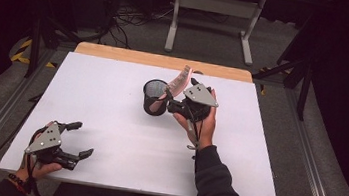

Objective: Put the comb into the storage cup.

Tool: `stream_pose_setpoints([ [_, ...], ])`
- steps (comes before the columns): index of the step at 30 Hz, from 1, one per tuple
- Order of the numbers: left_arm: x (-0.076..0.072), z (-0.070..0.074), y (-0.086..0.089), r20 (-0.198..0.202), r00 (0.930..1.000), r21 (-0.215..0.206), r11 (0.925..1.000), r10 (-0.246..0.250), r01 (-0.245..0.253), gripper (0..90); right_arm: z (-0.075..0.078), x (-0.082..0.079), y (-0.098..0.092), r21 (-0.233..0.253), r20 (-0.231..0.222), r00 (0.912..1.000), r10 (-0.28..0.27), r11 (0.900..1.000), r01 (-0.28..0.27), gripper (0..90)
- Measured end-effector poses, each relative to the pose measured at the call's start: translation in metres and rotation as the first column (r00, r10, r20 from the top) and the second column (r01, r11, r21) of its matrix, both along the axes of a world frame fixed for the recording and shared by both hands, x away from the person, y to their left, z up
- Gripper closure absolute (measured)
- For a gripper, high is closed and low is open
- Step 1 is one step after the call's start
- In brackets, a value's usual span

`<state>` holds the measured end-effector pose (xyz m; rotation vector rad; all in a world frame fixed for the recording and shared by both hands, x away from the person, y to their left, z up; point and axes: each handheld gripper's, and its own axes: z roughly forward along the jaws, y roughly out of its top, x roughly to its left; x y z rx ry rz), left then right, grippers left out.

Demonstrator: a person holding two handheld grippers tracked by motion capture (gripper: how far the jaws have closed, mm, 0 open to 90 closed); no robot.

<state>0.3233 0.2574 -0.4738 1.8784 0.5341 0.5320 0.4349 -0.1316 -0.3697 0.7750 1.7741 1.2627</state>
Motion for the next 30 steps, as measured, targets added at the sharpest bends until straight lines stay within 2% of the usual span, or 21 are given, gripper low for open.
stream_pose_setpoints([
  [10, 0.000, 0.000, 0.000, 0.000, 1.0000, 0.002, 1.0000, 0.001, -0.001, 7.4, 0.007, -0.004, 0.000, 0.002, 0.020, 0.9996, 0.021, 1.000, -0.021, 8.4],
  [18, -0.001, 0.000, 0.000, 0.003, 1.0000, 0.004, 1.0000, 0.005, -0.005, 7.4, 0.008, -0.010, 0.001, 0.000, 0.030, 0.9992, 0.027, 1.000, -0.027, 8.0],
  [24, -0.001, 0.000, 0.001, 0.003, 0.9999, 0.007, 0.9999, 0.010, -0.010, 7.4, 0.009, -0.019, 0.000, 0.016, 0.070, 0.9961, 0.055, 0.998, -0.056, 9.6],
  [30, -0.001, 0.000, 0.000, 0.003, 1.0000, 0.008, 0.9999, 0.010, -0.010, 7.4, 0.004, -0.023, -0.004, 0.012, 0.064, 0.9962, 0.059, 0.998, -0.060, 9.3],
])
